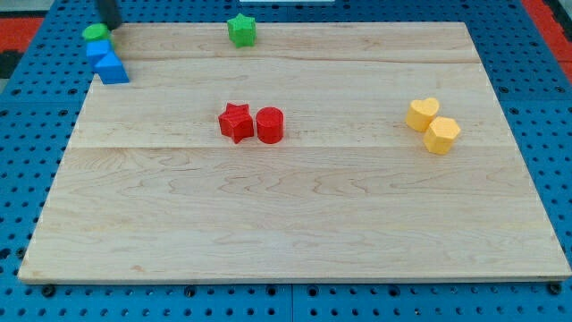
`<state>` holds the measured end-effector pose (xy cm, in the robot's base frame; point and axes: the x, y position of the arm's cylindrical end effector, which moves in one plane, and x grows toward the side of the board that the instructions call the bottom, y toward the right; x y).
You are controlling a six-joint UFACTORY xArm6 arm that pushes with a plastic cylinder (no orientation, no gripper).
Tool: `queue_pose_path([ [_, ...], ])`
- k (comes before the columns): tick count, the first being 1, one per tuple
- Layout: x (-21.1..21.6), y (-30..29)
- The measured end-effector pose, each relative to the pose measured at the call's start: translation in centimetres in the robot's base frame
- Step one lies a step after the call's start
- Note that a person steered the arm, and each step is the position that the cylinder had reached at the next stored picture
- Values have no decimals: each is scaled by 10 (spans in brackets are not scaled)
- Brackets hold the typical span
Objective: Slide the green star to the right and down a bit
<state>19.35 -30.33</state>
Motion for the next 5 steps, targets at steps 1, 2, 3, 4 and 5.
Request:
queue_pose_path([
  [1, 1, -2],
  [2, 2, -1],
  [3, -1, 75],
  [4, -1, 129],
  [5, -1, 246],
])
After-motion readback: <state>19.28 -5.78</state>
